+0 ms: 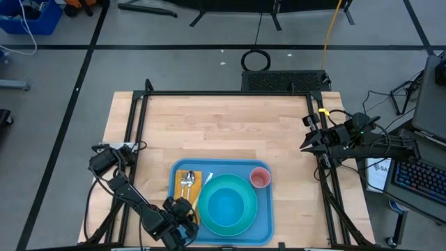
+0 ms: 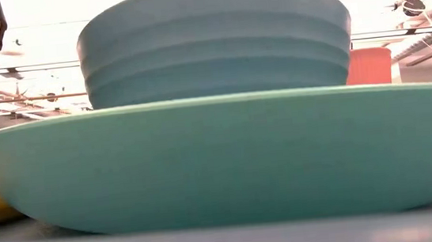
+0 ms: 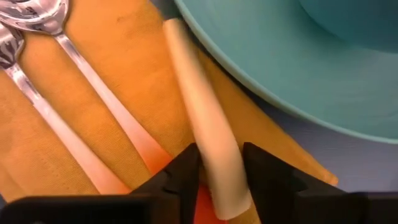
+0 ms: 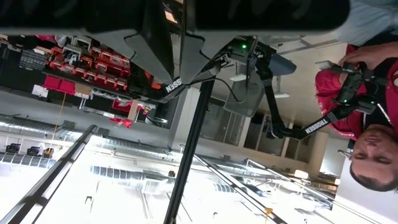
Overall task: Set up tray
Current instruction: Put the yellow knife on the yellow napkin to the right of the orange spoon
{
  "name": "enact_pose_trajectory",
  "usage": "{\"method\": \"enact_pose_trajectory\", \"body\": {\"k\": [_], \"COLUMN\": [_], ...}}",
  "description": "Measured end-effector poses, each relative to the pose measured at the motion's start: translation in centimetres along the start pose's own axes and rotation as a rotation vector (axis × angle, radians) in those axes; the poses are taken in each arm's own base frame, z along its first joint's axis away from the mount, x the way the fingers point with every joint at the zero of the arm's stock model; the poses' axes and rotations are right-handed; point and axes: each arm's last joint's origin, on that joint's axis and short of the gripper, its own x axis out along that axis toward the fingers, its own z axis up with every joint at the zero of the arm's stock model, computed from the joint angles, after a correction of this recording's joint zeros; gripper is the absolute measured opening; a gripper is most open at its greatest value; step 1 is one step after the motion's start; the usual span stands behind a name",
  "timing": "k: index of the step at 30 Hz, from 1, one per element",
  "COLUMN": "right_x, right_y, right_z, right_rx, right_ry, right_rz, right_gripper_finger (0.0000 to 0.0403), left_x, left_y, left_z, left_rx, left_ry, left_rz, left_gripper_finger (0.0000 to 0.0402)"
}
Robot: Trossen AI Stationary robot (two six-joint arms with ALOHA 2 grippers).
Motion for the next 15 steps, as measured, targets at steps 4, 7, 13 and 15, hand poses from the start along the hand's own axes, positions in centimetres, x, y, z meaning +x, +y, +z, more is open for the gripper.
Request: {"method": "enact_pose_trajectory", "body": {"k": [4, 7, 13, 15], "right_x": [0.0, -0.01, 0.0, 0.0], "right_y": [0.0, 0.0, 0.0, 0.0], "right_z": [0.0, 0.01, 0.0, 0.0], "right_rx": [0.0, 0.0, 0.0, 0.0], "right_ry": [0.0, 0.0, 0.0, 0.0], "right_rz": [0.0, 0.0, 0.0, 0.0], "right_gripper_finger": [0.0018, 0.0018, 0.0018, 0.0018], "left_x": [-0.04, -0.04, -0.26, -0.37], "left_y": [0.05, 0.06, 0.13, 0.14], "left_z": [-0.15, -0.17, -0.54, -0.69], "left_rx": [0.006, 0.005, -0.006, -0.006], "left_ry": [-0.008, -0.011, -0.025, -0.034], "left_rz": [0.0, 0.0, -0.006, -0.01], "left_gripper_finger": [0.0097, 0.0087, 0.0091, 0.0091]}}
